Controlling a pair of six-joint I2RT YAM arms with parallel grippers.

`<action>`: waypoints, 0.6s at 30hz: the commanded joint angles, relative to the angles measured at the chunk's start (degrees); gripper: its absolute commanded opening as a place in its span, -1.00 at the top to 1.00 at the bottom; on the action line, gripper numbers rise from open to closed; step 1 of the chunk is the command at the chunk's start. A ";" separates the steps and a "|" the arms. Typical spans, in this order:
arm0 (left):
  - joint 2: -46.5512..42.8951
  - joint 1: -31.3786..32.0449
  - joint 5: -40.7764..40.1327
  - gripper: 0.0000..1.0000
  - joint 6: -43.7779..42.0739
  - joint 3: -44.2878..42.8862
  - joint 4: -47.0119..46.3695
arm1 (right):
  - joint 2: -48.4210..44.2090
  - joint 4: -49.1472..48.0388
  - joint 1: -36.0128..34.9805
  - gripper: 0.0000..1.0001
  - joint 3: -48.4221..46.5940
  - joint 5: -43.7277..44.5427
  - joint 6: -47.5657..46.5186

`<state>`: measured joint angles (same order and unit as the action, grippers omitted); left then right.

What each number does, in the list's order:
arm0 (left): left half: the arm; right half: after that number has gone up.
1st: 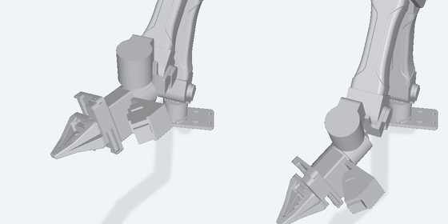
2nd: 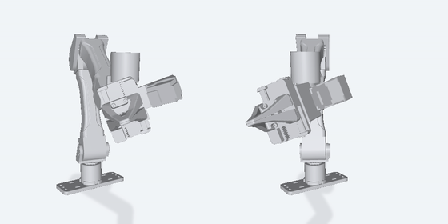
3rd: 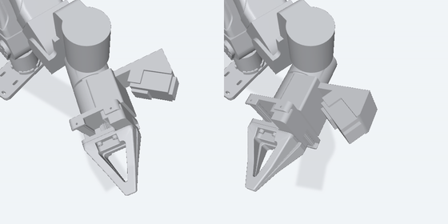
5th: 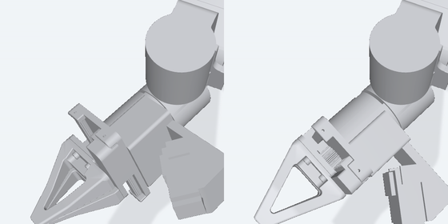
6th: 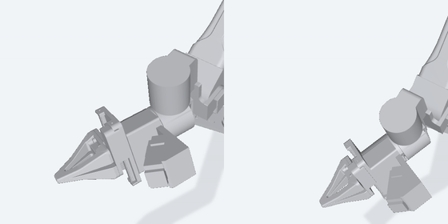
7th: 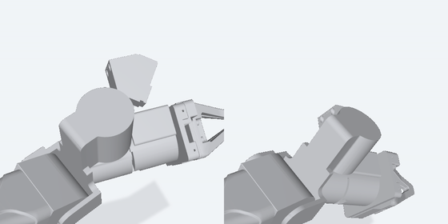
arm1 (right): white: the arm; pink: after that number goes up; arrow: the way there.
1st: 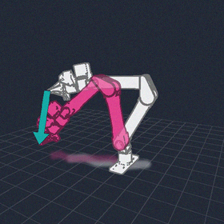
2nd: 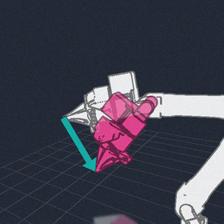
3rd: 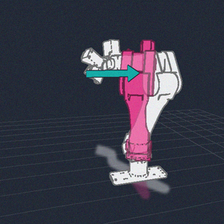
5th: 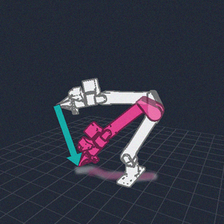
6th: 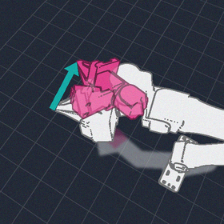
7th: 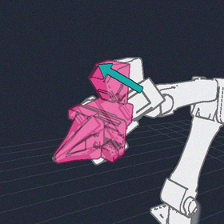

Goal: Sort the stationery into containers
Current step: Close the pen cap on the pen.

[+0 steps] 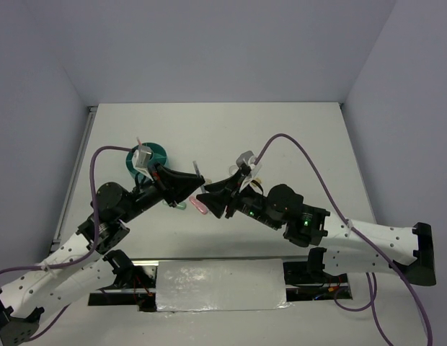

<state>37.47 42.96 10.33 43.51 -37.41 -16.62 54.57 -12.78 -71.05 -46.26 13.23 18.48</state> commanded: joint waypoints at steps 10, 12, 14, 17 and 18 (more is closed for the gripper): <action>-0.47 -0.16 5.23 1.00 -1.67 -2.67 -2.89 | 2.47 2.40 0.03 -0.04 -7.61 -4.36 -2.04; -0.38 -0.16 5.49 1.00 -1.41 -2.84 -3.24 | 3.09 2.67 -0.06 -0.05 -7.70 -4.53 -2.22; -0.12 -0.16 6.37 1.00 -1.14 -3.11 -3.50 | 3.61 2.67 -0.06 -0.06 -7.62 -4.80 -2.40; -0.03 -0.07 6.81 1.00 -1.14 -3.29 -3.68 | 4.23 2.93 0.03 -0.06 -7.79 -4.80 -2.57; -0.12 -0.07 6.72 1.00 -1.23 -3.37 -3.59 | 4.32 2.93 0.03 -0.06 -7.71 -4.80 -2.75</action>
<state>37.63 42.50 14.20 43.22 -37.89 -16.62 57.56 -9.80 -71.00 -51.55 9.56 16.73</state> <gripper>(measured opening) 0.229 0.532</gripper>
